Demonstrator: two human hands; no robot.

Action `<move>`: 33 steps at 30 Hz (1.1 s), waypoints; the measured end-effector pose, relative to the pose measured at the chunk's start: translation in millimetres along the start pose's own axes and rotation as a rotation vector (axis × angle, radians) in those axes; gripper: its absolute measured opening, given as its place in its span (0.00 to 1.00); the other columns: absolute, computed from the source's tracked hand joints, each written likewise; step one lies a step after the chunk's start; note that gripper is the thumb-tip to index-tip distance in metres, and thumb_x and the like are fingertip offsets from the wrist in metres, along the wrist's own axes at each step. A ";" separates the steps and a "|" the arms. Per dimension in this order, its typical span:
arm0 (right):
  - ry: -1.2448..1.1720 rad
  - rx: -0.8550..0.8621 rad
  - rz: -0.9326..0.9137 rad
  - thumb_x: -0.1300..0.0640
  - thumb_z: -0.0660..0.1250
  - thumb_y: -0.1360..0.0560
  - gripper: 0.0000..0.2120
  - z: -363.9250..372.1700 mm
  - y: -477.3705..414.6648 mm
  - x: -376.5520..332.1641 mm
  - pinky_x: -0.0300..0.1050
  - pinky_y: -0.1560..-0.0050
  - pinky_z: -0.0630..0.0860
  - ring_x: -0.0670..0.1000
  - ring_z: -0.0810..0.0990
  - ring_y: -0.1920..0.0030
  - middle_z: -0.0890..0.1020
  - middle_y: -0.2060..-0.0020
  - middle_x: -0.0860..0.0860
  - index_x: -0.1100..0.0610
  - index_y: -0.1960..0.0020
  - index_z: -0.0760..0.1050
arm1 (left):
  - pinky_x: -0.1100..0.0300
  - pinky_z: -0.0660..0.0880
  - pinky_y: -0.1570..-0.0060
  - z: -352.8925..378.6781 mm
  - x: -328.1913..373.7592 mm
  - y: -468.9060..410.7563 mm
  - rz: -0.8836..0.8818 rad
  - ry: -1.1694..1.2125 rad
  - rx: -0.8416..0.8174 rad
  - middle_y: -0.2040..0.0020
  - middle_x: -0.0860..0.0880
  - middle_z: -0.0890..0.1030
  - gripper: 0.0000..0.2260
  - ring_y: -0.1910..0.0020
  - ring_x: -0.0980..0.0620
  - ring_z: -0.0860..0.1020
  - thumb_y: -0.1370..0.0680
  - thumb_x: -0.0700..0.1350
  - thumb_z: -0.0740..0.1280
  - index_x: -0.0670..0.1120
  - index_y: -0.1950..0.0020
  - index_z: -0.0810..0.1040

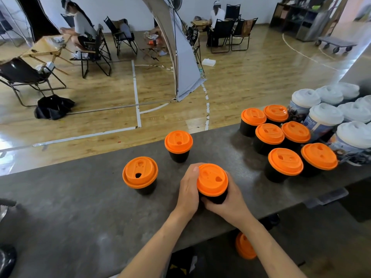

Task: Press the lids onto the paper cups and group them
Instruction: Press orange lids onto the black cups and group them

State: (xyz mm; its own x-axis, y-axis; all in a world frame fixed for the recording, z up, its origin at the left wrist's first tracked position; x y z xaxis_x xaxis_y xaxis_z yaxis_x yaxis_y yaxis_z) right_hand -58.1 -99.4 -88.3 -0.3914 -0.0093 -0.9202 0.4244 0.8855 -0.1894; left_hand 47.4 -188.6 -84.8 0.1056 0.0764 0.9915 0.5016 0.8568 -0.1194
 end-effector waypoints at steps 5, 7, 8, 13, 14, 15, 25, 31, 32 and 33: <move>0.005 0.040 0.018 0.33 0.83 0.41 0.42 0.4 0.3 -2.1 0.28 0.39 0.72 0.40 0.77 0.35 0.77 0.38 0.34 0.37 0.34 0.66 | 0.61 0.76 0.42 -1.0 -2.6 -0.5 0.000 -0.020 0.011 0.46 0.50 0.84 0.18 0.42 0.49 0.82 0.14 0.50 0.51 0.47 0.42 0.80; 0.024 0.073 0.008 0.36 0.84 0.41 0.41 -1.1 0.2 -1.3 0.30 0.41 0.73 0.42 0.78 0.37 0.77 0.41 0.36 0.40 0.36 0.68 | 0.61 0.76 0.43 -2.9 -3.8 -1.3 -0.007 -0.028 0.033 0.47 0.50 0.84 0.17 0.44 0.51 0.82 0.15 0.50 0.52 0.47 0.43 0.80; 0.039 0.081 -0.004 0.38 0.85 0.40 0.39 -1.6 0.1 -0.8 0.30 0.41 0.73 0.42 0.78 0.38 0.77 0.41 0.37 0.41 0.36 0.69 | 0.59 0.76 0.43 -4.3 -4.5 -1.8 -0.013 -0.025 0.046 0.47 0.50 0.84 0.17 0.44 0.51 0.82 0.16 0.51 0.53 0.47 0.44 0.80; 0.075 0.044 -0.028 0.45 0.82 0.36 0.34 -0.9 -1.6 3.6 0.34 0.39 0.75 0.42 0.78 0.37 0.78 0.41 0.37 0.41 0.35 0.71 | 0.58 0.77 0.42 -6.3 -1.4 -1.8 -0.008 0.031 0.055 0.46 0.48 0.85 0.22 0.43 0.49 0.82 0.20 0.59 0.55 0.46 0.43 0.81; 0.072 0.035 -0.028 0.44 0.82 0.36 0.35 0.3 -1.5 4.7 0.35 0.37 0.75 0.41 0.78 0.36 0.79 0.40 0.36 0.41 0.33 0.71 | 0.60 0.77 0.42 -5.4 -1.2 -1.5 -0.013 0.024 0.053 0.46 0.48 0.85 0.23 0.43 0.50 0.82 0.19 0.60 0.55 0.46 0.43 0.81; 0.067 0.031 -0.029 0.43 0.82 0.35 0.37 1.5 -1.1 4.6 0.34 0.36 0.74 0.40 0.77 0.35 0.78 0.38 0.36 0.41 0.31 0.70 | 0.62 0.76 0.43 -4.9 -1.3 -1.1 -0.009 0.009 0.056 0.46 0.49 0.85 0.22 0.43 0.51 0.82 0.18 0.59 0.54 0.46 0.43 0.81; 0.099 0.026 -0.018 0.41 0.81 0.35 0.33 1.6 -1.4 3.0 0.28 0.39 0.71 0.38 0.78 0.37 0.78 0.40 0.32 0.33 0.35 0.69 | 0.60 0.77 0.43 -8.8 -4.7 -2.2 -0.025 0.078 0.043 0.46 0.46 0.85 0.17 0.43 0.47 0.82 0.17 0.50 0.54 0.45 0.43 0.80; 0.069 0.018 -0.019 0.37 0.83 0.36 0.40 5.4 -0.4 1.6 0.29 0.37 0.71 0.40 0.76 0.34 0.77 0.36 0.36 0.40 0.30 0.68 | 0.61 0.77 0.42 -3.1 -6.4 -0.9 -0.040 0.019 0.028 0.45 0.48 0.85 0.20 0.41 0.49 0.82 0.15 0.53 0.51 0.47 0.41 0.81; 0.068 0.033 -0.019 0.37 0.83 0.37 0.40 4.7 -0.9 1.6 0.29 0.37 0.71 0.40 0.77 0.34 0.76 0.37 0.36 0.40 0.31 0.68 | 0.60 0.76 0.42 -3.6 -6.2 -1.8 -0.032 0.008 0.028 0.45 0.48 0.85 0.20 0.42 0.49 0.82 0.15 0.52 0.51 0.46 0.41 0.80; 0.069 0.045 -0.013 0.37 0.84 0.37 0.39 3.9 -1.0 2.2 0.28 0.38 0.71 0.40 0.77 0.35 0.77 0.38 0.35 0.39 0.33 0.68 | 0.61 0.76 0.42 -4.3 -6.2 -2.7 -0.029 0.000 0.028 0.45 0.49 0.85 0.19 0.42 0.50 0.82 0.15 0.52 0.51 0.46 0.42 0.80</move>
State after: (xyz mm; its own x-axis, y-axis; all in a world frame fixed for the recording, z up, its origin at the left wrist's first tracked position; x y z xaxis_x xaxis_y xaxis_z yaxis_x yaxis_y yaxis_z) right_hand -56.2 -102.1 -91.5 -0.4513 0.0130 -0.8923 0.4546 0.8638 -0.2173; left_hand 49.1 -193.6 -90.9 0.0917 0.0514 0.9945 0.4801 0.8726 -0.0894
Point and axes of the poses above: each hand's wrist, its own y-axis away from the middle knuckle, its own z-axis out of the palm, x = y × z, the point moved 6 cm from there along -y, towards the middle knuckle
